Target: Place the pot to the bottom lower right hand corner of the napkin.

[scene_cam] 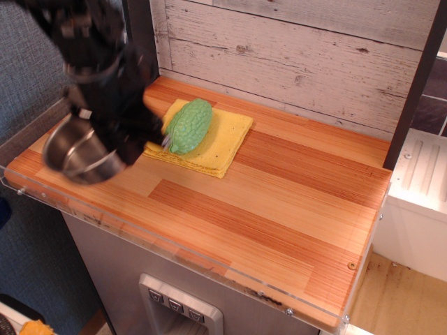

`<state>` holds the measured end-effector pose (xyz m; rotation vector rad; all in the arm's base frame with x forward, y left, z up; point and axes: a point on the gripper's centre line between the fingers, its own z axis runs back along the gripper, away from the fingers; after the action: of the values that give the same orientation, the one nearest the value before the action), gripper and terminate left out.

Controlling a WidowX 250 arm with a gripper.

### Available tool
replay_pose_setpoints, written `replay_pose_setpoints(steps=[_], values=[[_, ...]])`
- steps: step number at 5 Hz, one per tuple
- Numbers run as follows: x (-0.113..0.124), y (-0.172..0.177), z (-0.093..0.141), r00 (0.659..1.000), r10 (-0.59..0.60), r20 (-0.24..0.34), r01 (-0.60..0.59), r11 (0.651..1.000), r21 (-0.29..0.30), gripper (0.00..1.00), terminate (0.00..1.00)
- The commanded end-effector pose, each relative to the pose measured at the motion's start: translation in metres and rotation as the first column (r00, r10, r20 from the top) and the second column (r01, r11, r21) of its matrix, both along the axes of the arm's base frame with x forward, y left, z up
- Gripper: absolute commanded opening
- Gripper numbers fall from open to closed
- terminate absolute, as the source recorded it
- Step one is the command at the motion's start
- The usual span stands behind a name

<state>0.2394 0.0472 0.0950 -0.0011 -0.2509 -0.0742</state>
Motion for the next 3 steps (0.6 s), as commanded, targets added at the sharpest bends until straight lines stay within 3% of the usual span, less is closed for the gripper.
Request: replay_pose_setpoints(steps=[1, 2, 3], values=[[0.008, -0.081, 0.035, 0.974, -0.219, 0.048, 0.222, 0.973, -0.058, 0.0, 0.0], [0.003, -0.114, 0.008, 0.954, -0.301, -0.012, 0.3, 0.953, -0.025, 0.0, 0.0], [0.006, -0.121, -0.027, 0.957, -0.291, -0.011, 0.291, 0.957, 0.002, 0.0, 0.0]])
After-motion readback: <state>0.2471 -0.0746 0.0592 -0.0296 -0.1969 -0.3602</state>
